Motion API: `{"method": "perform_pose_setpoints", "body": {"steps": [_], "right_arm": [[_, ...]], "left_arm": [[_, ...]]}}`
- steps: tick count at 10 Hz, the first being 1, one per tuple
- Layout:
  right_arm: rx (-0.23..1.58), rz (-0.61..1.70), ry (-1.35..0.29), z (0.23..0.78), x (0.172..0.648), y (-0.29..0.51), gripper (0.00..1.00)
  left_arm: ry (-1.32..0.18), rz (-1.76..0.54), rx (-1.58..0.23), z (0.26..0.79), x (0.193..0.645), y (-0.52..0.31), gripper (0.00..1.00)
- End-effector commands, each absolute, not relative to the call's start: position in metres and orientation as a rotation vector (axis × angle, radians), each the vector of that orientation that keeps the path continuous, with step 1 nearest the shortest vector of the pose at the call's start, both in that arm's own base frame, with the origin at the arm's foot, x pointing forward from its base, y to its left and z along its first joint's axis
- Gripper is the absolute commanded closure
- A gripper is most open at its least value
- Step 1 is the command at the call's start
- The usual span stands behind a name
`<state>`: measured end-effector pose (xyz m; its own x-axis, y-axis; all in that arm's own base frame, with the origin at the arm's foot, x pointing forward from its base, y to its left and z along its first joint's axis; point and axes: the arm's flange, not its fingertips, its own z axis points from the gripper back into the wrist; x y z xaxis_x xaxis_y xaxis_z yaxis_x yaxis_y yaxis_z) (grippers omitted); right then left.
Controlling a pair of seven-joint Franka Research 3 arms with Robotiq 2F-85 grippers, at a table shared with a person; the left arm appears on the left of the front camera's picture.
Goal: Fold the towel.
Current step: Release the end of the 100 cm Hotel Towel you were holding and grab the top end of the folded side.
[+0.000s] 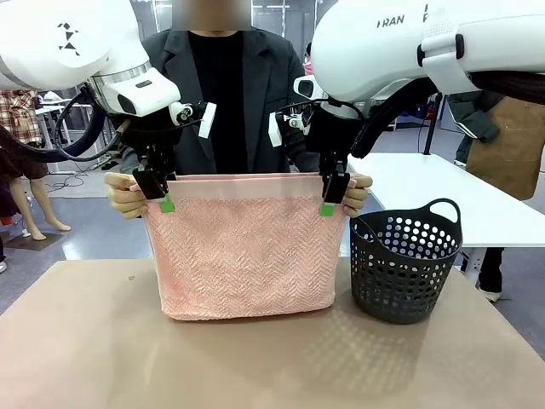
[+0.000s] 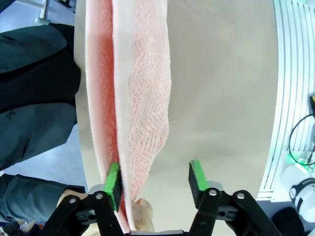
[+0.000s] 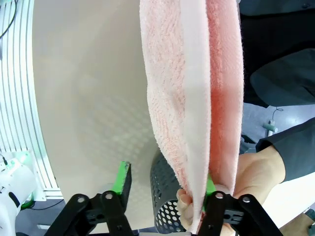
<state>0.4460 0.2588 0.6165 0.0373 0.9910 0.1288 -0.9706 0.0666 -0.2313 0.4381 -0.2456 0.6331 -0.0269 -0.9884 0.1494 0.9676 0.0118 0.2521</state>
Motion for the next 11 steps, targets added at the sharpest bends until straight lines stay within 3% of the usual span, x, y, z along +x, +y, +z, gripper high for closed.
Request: {"method": "perform_pose_setpoints", "body": {"steps": [1, 2, 3, 7, 11], "right_arm": [[-0.112, 1.509, -0.345, 0.634, 0.440, 0.257, 0.00], [-0.126, 1.505, -0.402, 0.651, 0.433, 0.255, 0.00], [-0.151, 1.515, -0.452, 0.670, 0.429, 0.255, 0.15], [-0.101, 1.557, -0.383, 0.694, 0.458, 0.268, 0.15], [-0.088, 1.550, -0.301, 0.673, 0.491, 0.271, 0.15]], "left_arm": [[-0.366, -1.561, 0.089, 0.650, 0.431, -0.251, 0.16], [-0.405, -1.566, 0.090, 0.664, 0.426, -0.253, 0.06], [-0.416, -1.599, 0.092, 0.679, 0.421, -0.256, 0.00], [-0.340, -1.641, 0.066, 0.716, 0.448, -0.259, 0.00], [-0.284, -1.613, 0.043, 0.689, 0.474, -0.249, 0.00]]}}
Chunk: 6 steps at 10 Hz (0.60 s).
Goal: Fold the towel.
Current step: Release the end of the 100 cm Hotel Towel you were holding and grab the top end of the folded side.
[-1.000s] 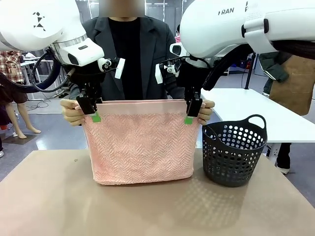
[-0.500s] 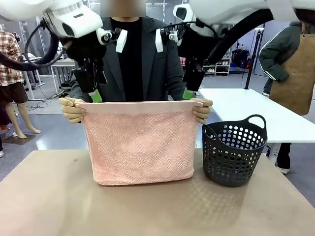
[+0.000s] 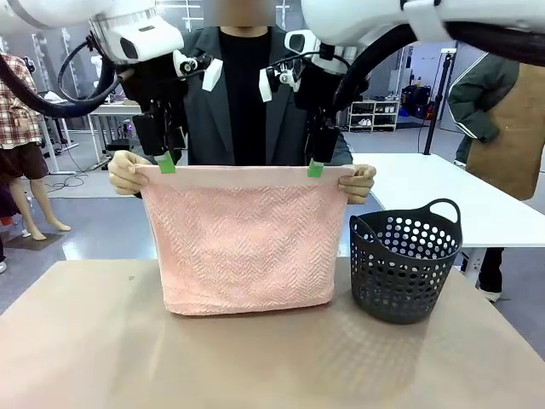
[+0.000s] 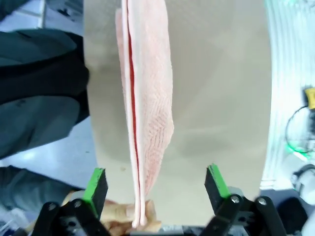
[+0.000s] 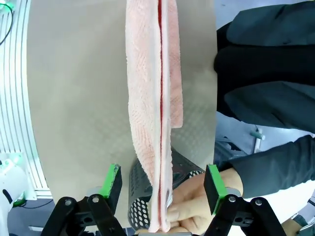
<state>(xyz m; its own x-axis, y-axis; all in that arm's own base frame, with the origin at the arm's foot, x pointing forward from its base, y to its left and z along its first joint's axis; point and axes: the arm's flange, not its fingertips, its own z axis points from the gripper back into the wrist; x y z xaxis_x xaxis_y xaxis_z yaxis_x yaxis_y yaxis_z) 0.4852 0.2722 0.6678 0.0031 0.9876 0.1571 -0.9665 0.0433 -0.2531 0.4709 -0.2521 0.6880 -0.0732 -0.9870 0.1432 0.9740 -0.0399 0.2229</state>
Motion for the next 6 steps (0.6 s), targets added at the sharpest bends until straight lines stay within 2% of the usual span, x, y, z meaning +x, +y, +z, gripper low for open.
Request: {"method": "perform_pose_setpoints", "body": {"steps": [1, 4, 5, 6], "right_arm": [[-0.076, 1.545, -0.278, 0.663, 0.494, 0.269, 0.15], [-0.052, 1.523, -0.231, 0.638, 0.502, 0.265, 0.15], [-0.043, 1.505, -0.236, 0.633, 0.503, 0.264, 0.15], [-0.050, 1.507, -0.241, 0.631, 0.504, 0.263, 0.74]], "left_arm": [[-0.284, -1.600, 0.027, 0.678, 0.478, -0.246, 0.00], [-0.253, -1.590, 0.001, 0.649, 0.486, -0.242, 0.00], [-0.247, -1.569, 0.010, 0.644, 0.488, -0.239, 0.18], [-0.246, -1.554, 0.011, 0.642, 0.490, -0.237, 0.59]]}}
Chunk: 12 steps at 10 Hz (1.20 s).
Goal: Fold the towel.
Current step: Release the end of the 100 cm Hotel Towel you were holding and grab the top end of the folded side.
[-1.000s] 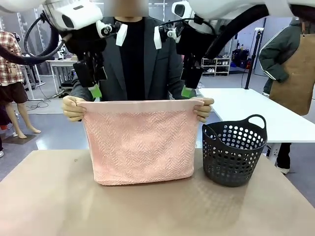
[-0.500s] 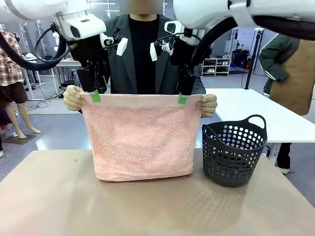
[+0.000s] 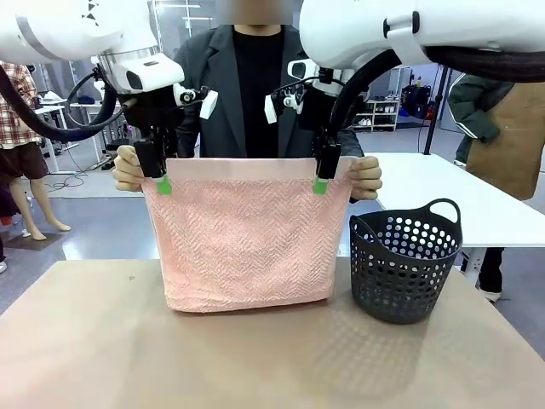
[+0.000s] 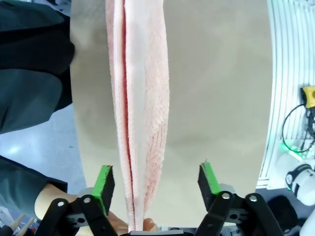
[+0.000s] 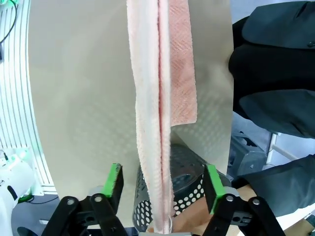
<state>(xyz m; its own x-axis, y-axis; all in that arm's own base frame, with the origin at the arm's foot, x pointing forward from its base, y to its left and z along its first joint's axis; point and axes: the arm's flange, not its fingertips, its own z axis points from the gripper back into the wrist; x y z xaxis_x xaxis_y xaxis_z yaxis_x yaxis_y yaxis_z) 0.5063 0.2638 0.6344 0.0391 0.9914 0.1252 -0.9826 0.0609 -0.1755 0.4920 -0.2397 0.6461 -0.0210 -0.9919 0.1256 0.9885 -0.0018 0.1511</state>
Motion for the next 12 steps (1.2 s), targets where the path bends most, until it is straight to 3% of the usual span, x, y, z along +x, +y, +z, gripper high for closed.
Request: {"method": "perform_pose_setpoints", "body": {"steps": [1, 2, 5, 6, 12], "right_arm": [[-0.054, 1.508, -0.244, 0.631, 0.503, 0.262, 0.75], [-0.054, 1.505, -0.246, 0.632, 0.503, 0.262, 1.00], [-0.057, 1.501, -0.232, 0.630, 0.502, 0.263, 1.00], [-0.061, 1.503, -0.233, 0.630, 0.501, 0.262, 1.00], [-0.030, 1.494, -0.255, 0.626, 0.489, 0.254, 1.00]], "left_arm": [[-0.253, -1.551, 0.005, 0.641, 0.490, -0.235, 0.78], [-0.252, -1.550, 0.001, 0.639, 0.490, -0.234, 1.00], [-0.261, -1.547, -0.003, 0.640, 0.486, -0.234, 0.96], [-0.262, -1.548, -0.005, 0.640, 0.485, -0.233, 1.00], [-0.230, -1.562, 0.014, 0.645, 0.488, -0.235, 1.00]]}}
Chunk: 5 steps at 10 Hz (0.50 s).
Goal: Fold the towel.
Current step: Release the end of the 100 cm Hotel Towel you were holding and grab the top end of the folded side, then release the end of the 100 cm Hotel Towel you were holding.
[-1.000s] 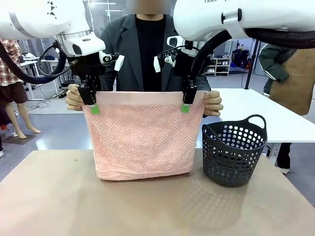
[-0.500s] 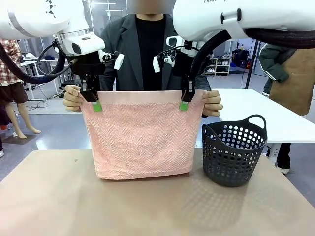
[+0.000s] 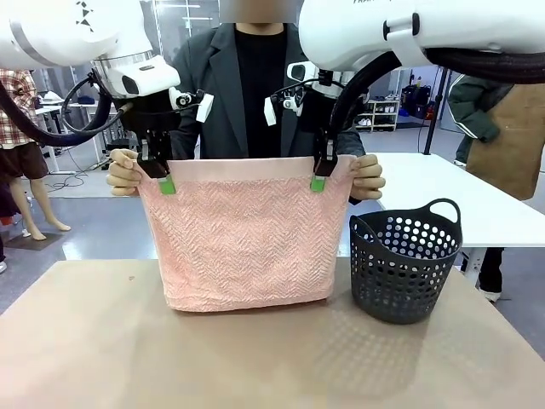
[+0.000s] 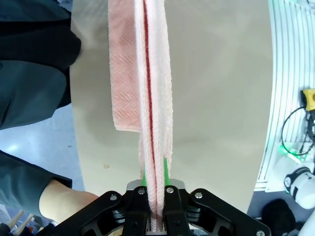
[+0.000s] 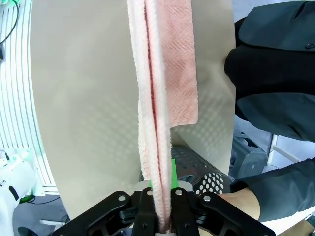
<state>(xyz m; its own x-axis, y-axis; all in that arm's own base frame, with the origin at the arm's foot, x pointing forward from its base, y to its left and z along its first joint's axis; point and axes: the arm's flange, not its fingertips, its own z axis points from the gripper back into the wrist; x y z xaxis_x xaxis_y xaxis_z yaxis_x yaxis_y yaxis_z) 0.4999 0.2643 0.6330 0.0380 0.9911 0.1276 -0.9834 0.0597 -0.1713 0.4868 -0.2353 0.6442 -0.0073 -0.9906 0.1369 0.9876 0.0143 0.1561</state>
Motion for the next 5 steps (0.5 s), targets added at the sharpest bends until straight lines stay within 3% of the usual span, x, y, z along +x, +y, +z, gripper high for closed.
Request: {"method": "perform_pose_setpoints", "body": {"steps": [1, 5], "right_arm": [[-0.045, 1.518, -0.234, 0.6344, 0.5024, 0.2655, 1.00], [-0.045, 1.518, -0.234, 0.6344, 0.5024, 0.2655, 1.00]], "left_arm": [[-0.230, -1.562, 0.014, 0.6454, 0.4884, -0.2353, 1.00], [-0.230, -1.562, 0.014, 0.6454, 0.4884, -0.2353, 1.00]]}}
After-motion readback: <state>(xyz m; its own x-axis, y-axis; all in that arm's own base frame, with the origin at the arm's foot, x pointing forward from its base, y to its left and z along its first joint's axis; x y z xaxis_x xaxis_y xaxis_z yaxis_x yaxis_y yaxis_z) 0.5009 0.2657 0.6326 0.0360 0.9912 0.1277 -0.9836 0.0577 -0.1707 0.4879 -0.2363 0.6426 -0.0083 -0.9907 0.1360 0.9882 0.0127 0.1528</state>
